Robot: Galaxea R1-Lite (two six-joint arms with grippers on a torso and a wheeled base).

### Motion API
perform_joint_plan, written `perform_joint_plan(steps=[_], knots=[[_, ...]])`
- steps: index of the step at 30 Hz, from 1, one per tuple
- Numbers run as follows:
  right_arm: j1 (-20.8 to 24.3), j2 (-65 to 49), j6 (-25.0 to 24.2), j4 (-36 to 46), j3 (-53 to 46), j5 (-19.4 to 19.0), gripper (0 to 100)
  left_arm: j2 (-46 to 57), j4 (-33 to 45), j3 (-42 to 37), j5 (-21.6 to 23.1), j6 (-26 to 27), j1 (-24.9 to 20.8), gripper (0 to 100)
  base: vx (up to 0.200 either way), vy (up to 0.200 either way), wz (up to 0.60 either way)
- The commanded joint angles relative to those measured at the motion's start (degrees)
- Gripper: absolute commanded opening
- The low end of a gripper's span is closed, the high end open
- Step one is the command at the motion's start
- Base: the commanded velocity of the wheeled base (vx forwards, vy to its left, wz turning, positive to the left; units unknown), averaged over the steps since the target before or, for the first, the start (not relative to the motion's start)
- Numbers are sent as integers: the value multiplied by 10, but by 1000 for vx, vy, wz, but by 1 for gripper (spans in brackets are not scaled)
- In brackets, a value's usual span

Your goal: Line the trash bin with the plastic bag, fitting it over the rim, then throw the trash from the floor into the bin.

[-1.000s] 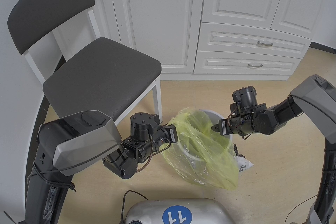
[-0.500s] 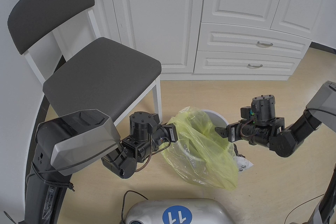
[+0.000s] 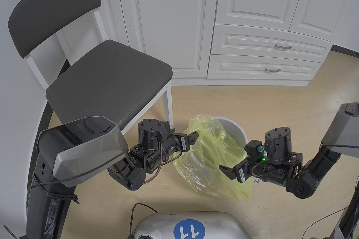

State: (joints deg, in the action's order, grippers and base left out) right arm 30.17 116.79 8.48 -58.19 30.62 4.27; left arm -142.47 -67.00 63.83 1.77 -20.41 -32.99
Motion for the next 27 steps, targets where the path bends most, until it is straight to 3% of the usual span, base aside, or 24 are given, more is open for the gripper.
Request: perform_joint_plan(steps=[1,18,19,27], knots=[[24,56,12,-25,-11,4,100,0,-1,1,0,0,0,100,0,0,0],[15,193,8,-112,56,33,100,-2,0,5,0,3,3,100,0,0,0],[13,197,8,-117,59,33,0,-3,0,5,0,5,3,100,0,0,0],[-12,192,-1,-119,75,33,0,-7,2,7,-1,15,4,100,0,0,0]])
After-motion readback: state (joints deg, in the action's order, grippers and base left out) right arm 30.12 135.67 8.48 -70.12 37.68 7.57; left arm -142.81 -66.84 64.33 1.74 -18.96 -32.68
